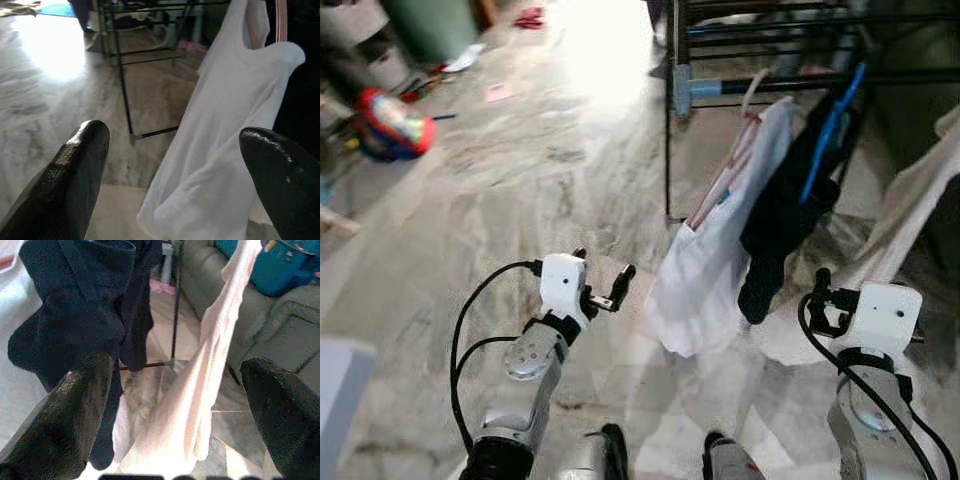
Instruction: Hang hanger
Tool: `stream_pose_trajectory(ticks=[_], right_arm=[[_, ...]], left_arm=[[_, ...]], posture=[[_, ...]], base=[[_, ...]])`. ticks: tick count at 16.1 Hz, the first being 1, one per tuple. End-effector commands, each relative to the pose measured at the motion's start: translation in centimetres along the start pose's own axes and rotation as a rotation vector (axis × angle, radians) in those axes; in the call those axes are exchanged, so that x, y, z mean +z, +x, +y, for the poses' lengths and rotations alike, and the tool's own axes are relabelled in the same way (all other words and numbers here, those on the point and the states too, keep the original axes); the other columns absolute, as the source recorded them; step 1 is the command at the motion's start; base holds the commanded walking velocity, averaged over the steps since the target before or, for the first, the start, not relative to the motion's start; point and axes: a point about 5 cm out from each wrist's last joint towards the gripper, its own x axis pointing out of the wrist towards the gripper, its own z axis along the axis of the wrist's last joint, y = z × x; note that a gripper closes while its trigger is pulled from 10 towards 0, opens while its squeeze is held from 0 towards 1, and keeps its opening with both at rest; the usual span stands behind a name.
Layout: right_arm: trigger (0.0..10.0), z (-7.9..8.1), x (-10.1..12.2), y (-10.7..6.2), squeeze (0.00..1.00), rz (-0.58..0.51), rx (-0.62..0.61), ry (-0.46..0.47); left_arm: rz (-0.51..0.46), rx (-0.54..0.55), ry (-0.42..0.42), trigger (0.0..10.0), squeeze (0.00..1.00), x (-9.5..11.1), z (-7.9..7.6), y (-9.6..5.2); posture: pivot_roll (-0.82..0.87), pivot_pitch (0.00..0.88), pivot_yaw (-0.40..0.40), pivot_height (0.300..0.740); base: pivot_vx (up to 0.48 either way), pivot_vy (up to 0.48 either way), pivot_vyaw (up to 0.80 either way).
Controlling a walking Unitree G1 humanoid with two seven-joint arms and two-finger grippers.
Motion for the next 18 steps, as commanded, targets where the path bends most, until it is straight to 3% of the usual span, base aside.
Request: stream_pose_trajectory(ticks=[1, 9, 13, 18], right_arm=[[10.0, 0.10, 0.04, -0.32, 0.00, 0.000, -0.003, 0.002], [10.0, -0.18, 0.10, -0.23, 0.00, -0.004, -0.024, -0.021], [10.0, -0.31, 0.21, -0.07, 0.00, -0.012, -0.028, -0.032], [10.0, -0.03, 0.43, 0.00, 0.00, -0.026, -0.007, -0.044]], left_arm=[[0.031, 0.007, 0.009, 10.0, 0.00, -0.53, 0.33, -0.56], [0.034, 0.002, 0.017, 10.0, 0.00, -0.71, 0.03, -0.64], [0.004, -0.048, 0.008, 10.0, 0.00, -0.44, -0.48, -0.71], [0.000, -0.053, 0.007, 10.0, 0.00, -0.43, -0.51, -0.67]], posture=[[-0.10, 0.265, 0.106, 0.740], [-0.10, 0.268, 0.103, 0.740], [-0.10, 0.263, 0.098, 0.740], [-0.11, 0.261, 0.096, 0.740]], base=[[0.000, 0.322, 0.00], [0.000, 0.081, 0.00], [0.000, 0.000, -0.40], [0.277, 0.000, 0.00]])
